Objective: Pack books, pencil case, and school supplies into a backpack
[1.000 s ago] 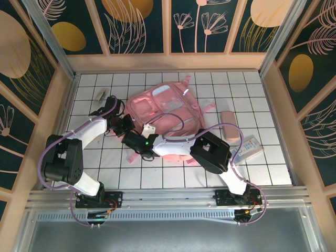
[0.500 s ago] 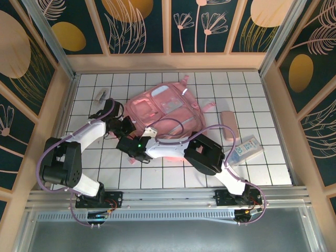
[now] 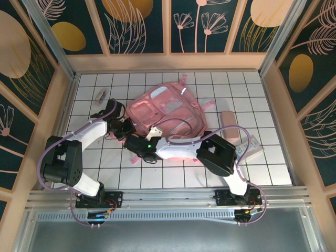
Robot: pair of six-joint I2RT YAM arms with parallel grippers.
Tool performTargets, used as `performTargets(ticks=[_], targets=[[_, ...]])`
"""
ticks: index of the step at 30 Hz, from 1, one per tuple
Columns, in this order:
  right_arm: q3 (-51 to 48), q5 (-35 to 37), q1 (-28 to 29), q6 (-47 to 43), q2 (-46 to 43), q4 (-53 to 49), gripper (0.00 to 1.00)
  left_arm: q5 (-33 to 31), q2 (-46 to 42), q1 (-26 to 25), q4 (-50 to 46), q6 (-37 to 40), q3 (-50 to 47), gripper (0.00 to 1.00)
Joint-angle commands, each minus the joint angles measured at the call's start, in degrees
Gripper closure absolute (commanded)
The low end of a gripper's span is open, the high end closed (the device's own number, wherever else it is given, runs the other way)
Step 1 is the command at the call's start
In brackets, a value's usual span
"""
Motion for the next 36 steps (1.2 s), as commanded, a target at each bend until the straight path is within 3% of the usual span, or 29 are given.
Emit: performTargets(ticks=[1, 8, 16, 23, 30, 36], targets=[[-5.1, 0.0, -1.2, -0.6, -2.6, -4.9, 1.0, -10.6, 1.0, 2.5, 0.6, 2.3, 1.2, 1.0], [-9.3, -5.8, -1.0, -2.9, -6.2, -4.7, 1.0, -19.0, 2.1, 3.4, 2.1, 4.8, 3.4, 1.0], [-10.3, -9.7, -1.1, -8.8, -9.7, -10.0, 1.0, -19.8, 3.6, 4.2, 3.9, 4.3, 4.4, 1.0], [-12.1, -18.8, -1.4, -11.8, -12.9, -12.4, 1.0, -21.6, 5.4, 4.4, 6.2, 4.8, 3.7, 1.0], [-16.2, -16.6, -1.5, -12.0, -17.5, -20.9, 1.0, -22.5, 6.7, 5.2, 6.8, 5.4, 6.1, 1.0], [-25.4, -16.9, -2.9, -15.3, -27.4, -18.5, 1.0, -19.3, 11.7, 8.2, 7.3, 10.2, 12.1, 1.0]])
